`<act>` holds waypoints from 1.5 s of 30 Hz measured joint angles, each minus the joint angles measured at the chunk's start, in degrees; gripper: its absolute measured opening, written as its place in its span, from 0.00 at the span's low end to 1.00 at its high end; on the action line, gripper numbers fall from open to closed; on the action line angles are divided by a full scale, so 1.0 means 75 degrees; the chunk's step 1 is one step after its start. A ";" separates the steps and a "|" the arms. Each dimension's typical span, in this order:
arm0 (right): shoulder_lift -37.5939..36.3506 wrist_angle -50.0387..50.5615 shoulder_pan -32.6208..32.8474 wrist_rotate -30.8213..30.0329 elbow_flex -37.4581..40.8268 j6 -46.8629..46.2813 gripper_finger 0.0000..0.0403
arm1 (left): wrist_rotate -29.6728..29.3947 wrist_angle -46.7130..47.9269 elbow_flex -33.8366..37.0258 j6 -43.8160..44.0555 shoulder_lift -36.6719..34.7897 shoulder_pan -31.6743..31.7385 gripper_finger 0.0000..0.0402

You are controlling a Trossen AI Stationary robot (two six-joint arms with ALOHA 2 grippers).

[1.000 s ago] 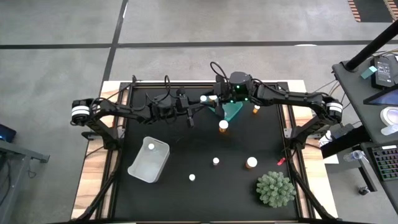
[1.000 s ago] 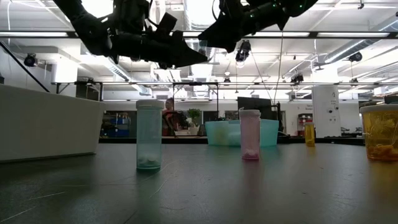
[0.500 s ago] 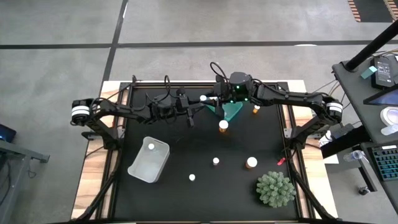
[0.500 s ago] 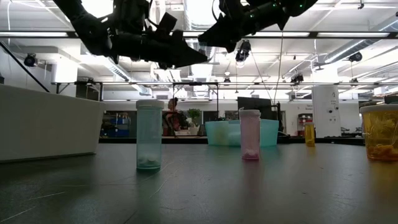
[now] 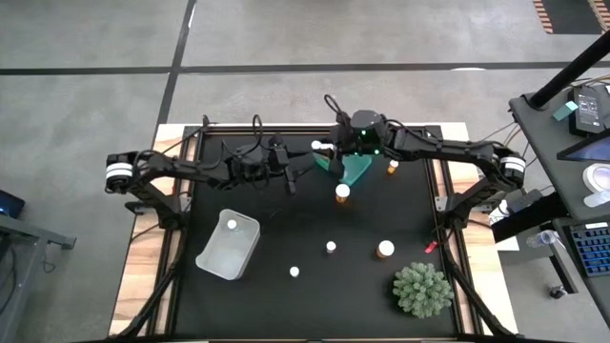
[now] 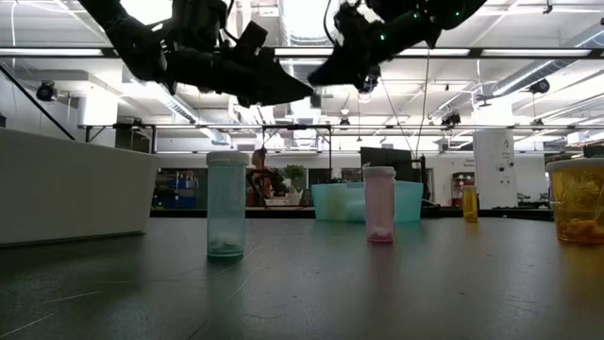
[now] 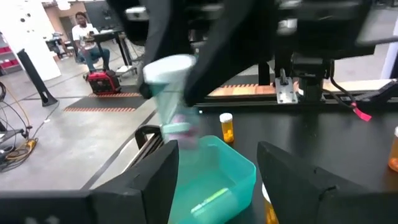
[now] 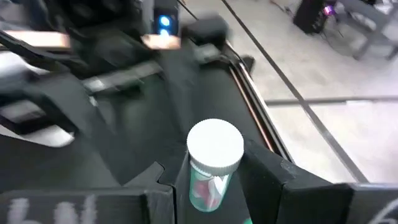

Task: Pick and place medicine bottles into bin by pill shape (circle, oval)
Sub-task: Put the left blue capsule bottle into the blue bin

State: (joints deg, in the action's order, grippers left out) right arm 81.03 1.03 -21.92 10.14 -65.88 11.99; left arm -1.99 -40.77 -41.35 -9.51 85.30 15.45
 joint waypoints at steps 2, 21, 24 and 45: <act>-0.0006 0.0042 -0.0145 -0.0014 0.0144 0.0001 0.26 | 0.0004 0.0012 0.0049 -0.0082 -0.0120 0.0015 0.51; -0.0009 -0.1723 -0.2080 0.0024 0.2680 -0.1375 0.27 | 0.0002 0.0090 -0.0111 -0.0430 -0.1013 0.1038 0.51; -0.0009 -0.2077 -0.2097 0.0035 0.3005 -0.1641 0.27 | 0.0004 0.0057 -0.0259 -0.0443 -0.1082 0.1278 0.51; 0.0308 -0.4675 -0.2047 -0.0178 0.4579 -0.1531 0.27 | -0.0001 -0.0954 -0.0812 -0.0462 -0.1137 0.2249 0.51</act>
State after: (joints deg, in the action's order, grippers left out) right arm 83.35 -34.03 -37.27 8.80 -31.54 0.51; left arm -1.99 -47.93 -47.44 -12.98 76.77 32.32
